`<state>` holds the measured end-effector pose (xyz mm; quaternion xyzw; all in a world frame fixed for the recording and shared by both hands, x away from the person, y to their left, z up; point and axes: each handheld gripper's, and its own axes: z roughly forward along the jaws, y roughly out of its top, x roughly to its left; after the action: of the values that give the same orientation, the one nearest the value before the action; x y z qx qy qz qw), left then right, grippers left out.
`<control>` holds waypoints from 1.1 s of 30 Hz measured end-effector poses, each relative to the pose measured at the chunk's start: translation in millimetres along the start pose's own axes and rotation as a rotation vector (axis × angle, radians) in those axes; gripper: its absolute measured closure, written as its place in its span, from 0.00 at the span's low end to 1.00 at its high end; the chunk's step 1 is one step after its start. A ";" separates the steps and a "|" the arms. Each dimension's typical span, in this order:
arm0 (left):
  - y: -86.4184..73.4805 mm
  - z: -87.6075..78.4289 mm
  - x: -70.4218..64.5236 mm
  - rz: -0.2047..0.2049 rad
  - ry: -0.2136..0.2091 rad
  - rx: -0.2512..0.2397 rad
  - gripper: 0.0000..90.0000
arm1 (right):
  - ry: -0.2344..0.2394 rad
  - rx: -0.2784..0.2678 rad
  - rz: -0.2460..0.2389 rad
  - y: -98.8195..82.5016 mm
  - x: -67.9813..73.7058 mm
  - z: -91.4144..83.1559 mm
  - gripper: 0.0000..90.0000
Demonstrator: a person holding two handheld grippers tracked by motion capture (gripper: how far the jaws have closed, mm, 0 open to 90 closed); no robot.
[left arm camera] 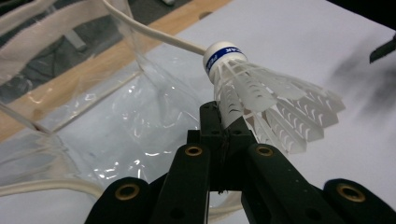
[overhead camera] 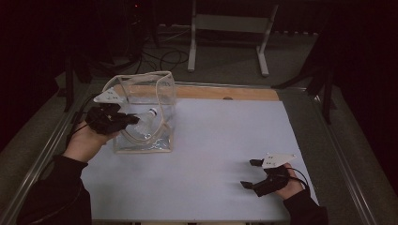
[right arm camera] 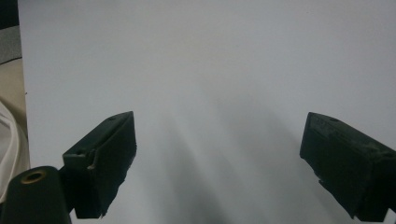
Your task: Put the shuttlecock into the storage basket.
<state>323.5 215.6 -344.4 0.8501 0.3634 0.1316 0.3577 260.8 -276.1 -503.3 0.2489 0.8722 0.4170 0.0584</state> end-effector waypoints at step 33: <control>-3.1 26.4 -1.2 -0.019 -0.026 0.074 0.84 | 0.010 0.005 0.018 -1.9 -1.6 -0.6 0.12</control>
<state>333.8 202.8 -365.3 0.8609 0.3715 0.1034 0.3320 261.3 -278.4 -504.6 0.2549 0.8713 0.4165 0.0495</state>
